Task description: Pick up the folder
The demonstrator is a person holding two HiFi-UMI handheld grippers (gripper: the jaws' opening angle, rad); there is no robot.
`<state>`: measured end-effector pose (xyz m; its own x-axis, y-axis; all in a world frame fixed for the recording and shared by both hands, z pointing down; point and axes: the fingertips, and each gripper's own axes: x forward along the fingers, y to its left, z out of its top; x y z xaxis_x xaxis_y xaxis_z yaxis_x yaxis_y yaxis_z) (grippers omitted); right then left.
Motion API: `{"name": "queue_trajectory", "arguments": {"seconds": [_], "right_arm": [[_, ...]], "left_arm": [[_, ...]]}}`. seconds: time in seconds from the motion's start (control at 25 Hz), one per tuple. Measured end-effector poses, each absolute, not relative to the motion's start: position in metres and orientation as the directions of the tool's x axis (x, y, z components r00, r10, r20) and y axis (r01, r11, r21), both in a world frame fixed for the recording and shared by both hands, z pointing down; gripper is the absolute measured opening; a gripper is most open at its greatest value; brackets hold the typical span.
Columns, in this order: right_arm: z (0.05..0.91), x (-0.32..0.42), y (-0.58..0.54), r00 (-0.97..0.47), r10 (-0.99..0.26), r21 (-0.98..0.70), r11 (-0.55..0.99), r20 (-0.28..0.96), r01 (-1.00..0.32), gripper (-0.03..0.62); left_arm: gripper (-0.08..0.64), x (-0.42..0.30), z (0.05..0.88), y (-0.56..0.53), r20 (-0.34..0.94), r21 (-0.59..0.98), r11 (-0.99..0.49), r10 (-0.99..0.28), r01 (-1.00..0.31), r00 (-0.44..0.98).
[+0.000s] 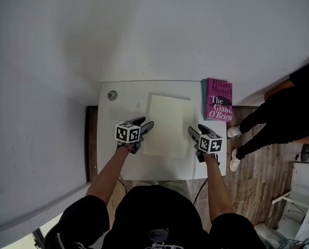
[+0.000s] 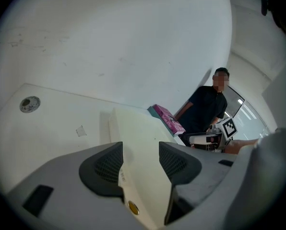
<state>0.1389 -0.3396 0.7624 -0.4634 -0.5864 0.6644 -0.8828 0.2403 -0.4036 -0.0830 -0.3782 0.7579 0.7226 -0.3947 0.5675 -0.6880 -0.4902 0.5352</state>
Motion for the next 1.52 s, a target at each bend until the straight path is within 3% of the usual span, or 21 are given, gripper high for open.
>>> {"name": "queue_trajectory", "arguments": {"seconds": [0.8,1.52], "right_arm": [[0.819,0.124,-0.344,-0.591,-0.479,-0.601,0.153,0.649,-0.784,0.262],[0.824,0.126,-0.344,-0.6,-0.471,-0.608,0.155,0.647,-0.778,0.261]], "left_arm": [[0.238,-0.073,0.805,-0.383,0.588,0.632,-0.382,-0.33,-0.674,0.738],[0.242,-0.074,0.813,-0.384,0.618,0.623,-0.344,-0.334,-0.702,0.712]]}}
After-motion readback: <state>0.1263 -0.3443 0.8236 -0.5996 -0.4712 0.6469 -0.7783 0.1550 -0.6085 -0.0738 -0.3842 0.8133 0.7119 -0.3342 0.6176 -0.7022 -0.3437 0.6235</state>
